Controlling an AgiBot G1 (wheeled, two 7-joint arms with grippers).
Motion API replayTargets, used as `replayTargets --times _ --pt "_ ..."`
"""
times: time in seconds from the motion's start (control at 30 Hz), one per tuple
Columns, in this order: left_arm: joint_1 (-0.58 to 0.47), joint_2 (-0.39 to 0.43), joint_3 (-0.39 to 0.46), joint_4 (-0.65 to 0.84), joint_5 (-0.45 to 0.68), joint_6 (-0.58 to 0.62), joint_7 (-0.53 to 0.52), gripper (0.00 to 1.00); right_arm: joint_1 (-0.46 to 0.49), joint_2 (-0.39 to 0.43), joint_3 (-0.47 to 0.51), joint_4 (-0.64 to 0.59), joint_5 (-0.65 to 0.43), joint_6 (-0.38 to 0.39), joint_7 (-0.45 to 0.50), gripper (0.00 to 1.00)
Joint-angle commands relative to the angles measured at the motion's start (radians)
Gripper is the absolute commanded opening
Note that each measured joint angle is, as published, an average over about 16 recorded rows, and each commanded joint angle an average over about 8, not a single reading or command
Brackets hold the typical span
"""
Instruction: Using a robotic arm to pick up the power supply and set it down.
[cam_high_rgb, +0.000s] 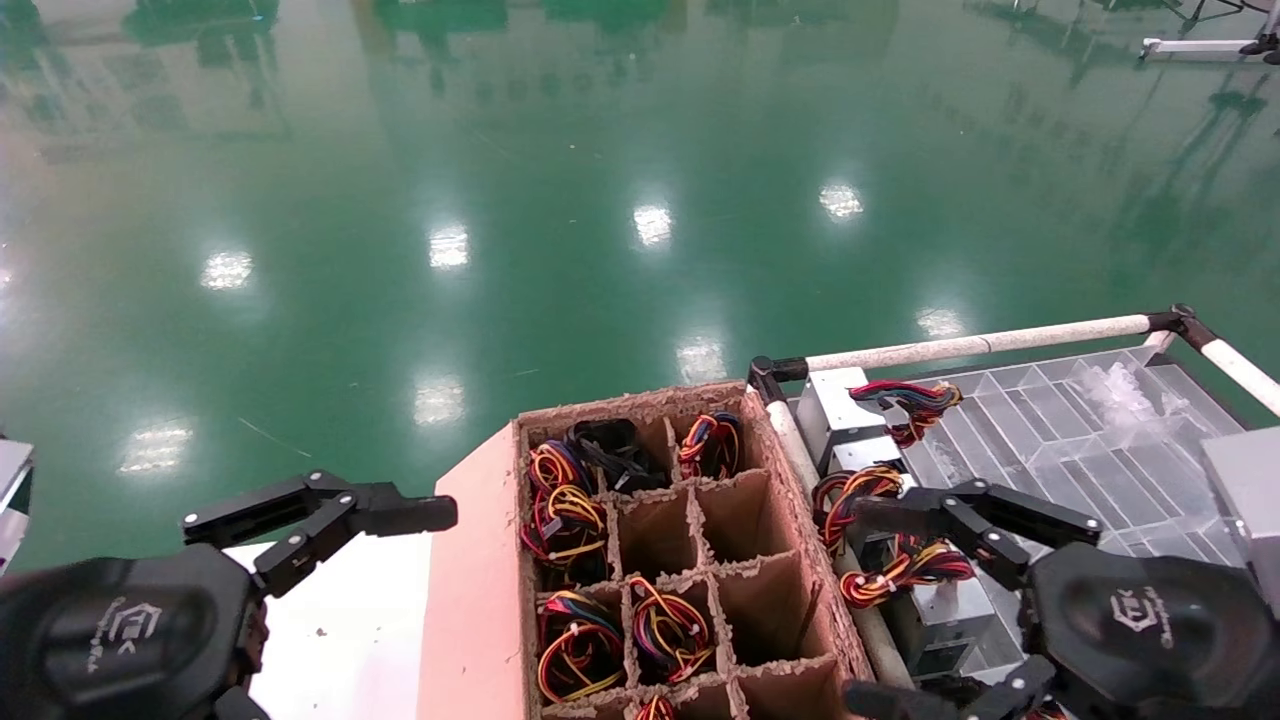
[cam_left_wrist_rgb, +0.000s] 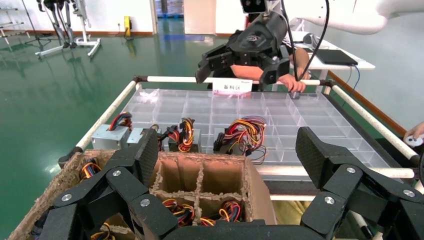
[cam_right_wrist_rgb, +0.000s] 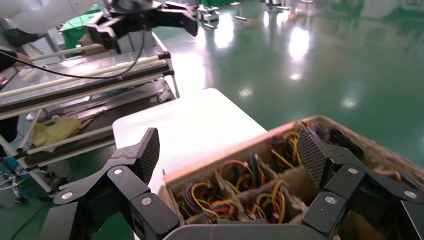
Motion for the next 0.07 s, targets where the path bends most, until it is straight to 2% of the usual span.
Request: replayTargets --times 0.03,0.07 --pt "0.0 0.0 0.0 0.0 0.0 0.0 0.0 1.0 -0.007 -0.018 0.026 0.036 -0.012 0.004 0.016 1.0" --pt "0.0 0.0 0.0 0.0 0.0 0.0 0.0 1.0 -0.009 -0.02 0.029 0.042 -0.014 0.004 0.018 1.0"
